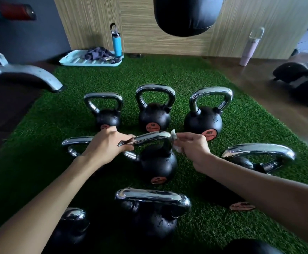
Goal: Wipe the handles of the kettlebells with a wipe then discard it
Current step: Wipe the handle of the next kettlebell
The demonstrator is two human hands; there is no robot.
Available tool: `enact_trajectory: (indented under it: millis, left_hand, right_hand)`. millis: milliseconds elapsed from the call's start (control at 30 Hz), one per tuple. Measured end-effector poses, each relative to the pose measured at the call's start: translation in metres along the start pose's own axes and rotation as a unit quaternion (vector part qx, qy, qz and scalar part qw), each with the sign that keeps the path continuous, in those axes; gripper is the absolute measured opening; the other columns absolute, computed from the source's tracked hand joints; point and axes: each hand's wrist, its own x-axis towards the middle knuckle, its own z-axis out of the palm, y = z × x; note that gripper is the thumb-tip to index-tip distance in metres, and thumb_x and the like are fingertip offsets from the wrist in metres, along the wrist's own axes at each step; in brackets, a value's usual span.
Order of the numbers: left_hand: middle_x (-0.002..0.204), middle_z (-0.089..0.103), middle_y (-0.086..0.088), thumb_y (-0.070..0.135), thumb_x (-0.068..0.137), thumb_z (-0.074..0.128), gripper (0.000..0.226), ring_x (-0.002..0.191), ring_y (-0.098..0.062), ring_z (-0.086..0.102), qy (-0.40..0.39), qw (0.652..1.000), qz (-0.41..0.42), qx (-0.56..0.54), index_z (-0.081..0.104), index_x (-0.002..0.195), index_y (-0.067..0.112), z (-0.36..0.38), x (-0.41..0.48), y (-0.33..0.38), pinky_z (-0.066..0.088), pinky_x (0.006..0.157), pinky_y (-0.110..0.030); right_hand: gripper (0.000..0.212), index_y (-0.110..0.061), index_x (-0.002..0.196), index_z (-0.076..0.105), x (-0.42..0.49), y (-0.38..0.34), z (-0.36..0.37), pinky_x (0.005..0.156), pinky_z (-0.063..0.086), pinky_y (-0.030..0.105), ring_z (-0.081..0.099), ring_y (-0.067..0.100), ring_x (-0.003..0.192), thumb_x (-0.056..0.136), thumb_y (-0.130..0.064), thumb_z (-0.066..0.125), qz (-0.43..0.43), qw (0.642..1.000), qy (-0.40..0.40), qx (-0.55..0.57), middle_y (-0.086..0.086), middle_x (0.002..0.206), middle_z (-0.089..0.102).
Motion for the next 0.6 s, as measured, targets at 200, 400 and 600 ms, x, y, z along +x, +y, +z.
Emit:
enact_trajectory:
  millis: [200,400,600]
  left_hand:
    - [0.078,0.042,0.006,0.051,0.085,0.072,0.038,0.066,-0.013,0.050,-0.010,1.000,0.001,0.012,0.072,0.121,0.038,-0.005,0.011,0.017,0.034,0.055,-0.026]
    - [0.078,0.040,0.004,0.059,0.088,0.065,0.032,0.078,-0.022,0.050,0.007,0.997,0.028,0.072,0.071,0.116,0.045,-0.004,0.028,0.049,0.032,0.065,-0.032]
    - [0.113,0.067,-0.004,0.052,0.093,0.062,0.044,0.105,-0.021,0.056,0.028,0.993,0.043,0.109,0.059,0.136,0.042,0.003,0.035,0.087,0.035,0.094,-0.031]
  right_hand:
    - [0.023,0.002,0.097,0.072,-0.012,-0.003,-0.002,0.034,0.038,0.011,0.052,-0.001,0.034,0.084,0.019,0.064,0.127,0.989,-0.004,0.070,-0.002,0.049,0.065]
    - [0.027,-0.006,0.101,0.077,-0.004,-0.027,-0.020,0.042,0.043,0.018,0.058,0.010,0.052,0.079,0.010,0.075,0.102,0.991,0.074,0.050,0.008,0.077,0.071]
    - [0.013,-0.025,0.090,0.075,-0.012,-0.074,-0.045,0.042,0.035,0.019,0.055,0.007,0.059,0.081,-0.018,0.082,0.063,0.997,0.021,0.034,0.000,0.082,0.072]
